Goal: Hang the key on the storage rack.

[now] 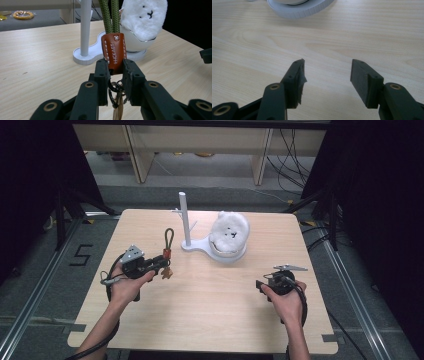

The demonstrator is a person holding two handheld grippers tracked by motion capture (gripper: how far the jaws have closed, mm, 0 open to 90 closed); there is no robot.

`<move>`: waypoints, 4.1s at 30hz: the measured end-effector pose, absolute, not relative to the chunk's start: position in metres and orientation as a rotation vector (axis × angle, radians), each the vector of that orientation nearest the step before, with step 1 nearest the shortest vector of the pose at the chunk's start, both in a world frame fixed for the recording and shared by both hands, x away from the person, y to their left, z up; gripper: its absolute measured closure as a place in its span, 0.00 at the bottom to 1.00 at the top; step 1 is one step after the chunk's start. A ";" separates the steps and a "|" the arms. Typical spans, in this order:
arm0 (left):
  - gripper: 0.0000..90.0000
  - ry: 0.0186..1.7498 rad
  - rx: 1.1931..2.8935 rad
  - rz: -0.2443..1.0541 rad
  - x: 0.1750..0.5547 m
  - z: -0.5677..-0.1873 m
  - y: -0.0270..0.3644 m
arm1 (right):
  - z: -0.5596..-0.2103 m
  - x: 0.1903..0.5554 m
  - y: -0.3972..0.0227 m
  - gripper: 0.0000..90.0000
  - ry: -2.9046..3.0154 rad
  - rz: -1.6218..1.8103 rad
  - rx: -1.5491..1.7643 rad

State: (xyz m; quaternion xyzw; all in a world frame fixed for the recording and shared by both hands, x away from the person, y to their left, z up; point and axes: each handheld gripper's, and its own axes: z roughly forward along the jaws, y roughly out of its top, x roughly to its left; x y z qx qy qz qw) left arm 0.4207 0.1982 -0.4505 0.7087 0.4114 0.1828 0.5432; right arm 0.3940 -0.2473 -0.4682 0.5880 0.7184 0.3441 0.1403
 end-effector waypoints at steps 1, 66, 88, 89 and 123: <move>0.82 0.979 1.684 0.436 0.421 -0.450 0.198 | -0.468 0.394 -0.247 0.51 2.068 1.000 1.704; 0.82 0.984 1.605 0.442 0.470 -0.421 0.195 | -0.469 0.392 -0.247 0.51 2.080 1.006 1.722; 0.82 1.012 1.601 0.431 0.484 -0.422 0.192 | -0.472 0.393 -0.246 0.51 2.079 0.978 1.702; 0.82 1.012 1.603 0.432 0.485 -0.422 0.192 | -0.472 0.393 -0.246 0.51 2.080 0.980 1.704; 0.81 1.038 1.598 0.391 0.495 -0.430 0.182 | -0.470 0.391 -0.246 0.51 2.067 0.996 1.740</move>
